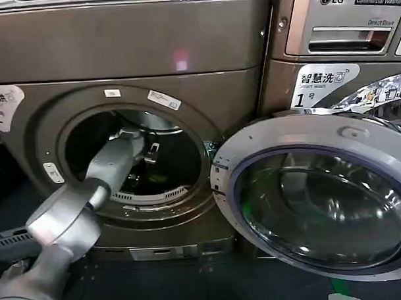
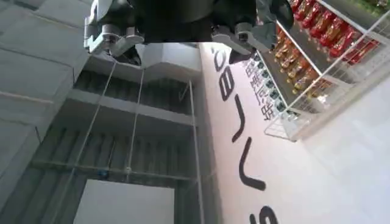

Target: Grasp the clothes from the dryer.

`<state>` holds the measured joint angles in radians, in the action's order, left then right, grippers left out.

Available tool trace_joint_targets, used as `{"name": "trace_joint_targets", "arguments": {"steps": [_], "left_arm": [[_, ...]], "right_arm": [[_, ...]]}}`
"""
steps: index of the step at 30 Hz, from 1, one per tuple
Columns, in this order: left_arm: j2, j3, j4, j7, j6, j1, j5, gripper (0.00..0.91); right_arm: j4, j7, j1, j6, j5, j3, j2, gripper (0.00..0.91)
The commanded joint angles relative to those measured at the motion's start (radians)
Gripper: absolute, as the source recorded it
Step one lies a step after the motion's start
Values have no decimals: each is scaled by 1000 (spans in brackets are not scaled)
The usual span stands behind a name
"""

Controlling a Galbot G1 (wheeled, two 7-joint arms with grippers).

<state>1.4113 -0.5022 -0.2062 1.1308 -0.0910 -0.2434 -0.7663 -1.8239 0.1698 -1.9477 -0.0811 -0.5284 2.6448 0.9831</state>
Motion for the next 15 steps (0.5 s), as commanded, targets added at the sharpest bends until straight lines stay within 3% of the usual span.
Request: {"name": "trace_joint_targets", "arguments": {"steps": [1, 8, 15], "left_arm": [[-2, -12, 8, 5, -1, -2, 9, 0], [-6, -9, 10, -6, -1, -3, 58, 0], [-15, 23, -7, -144, 45, 20, 209, 0]], "right_arm": [[-1, 0, 2, 0, 2, -2, 2, 907], [-1, 0, 1, 2, 0, 0, 6, 907], [-3, 1, -1, 2, -1, 0, 10, 907]]}}
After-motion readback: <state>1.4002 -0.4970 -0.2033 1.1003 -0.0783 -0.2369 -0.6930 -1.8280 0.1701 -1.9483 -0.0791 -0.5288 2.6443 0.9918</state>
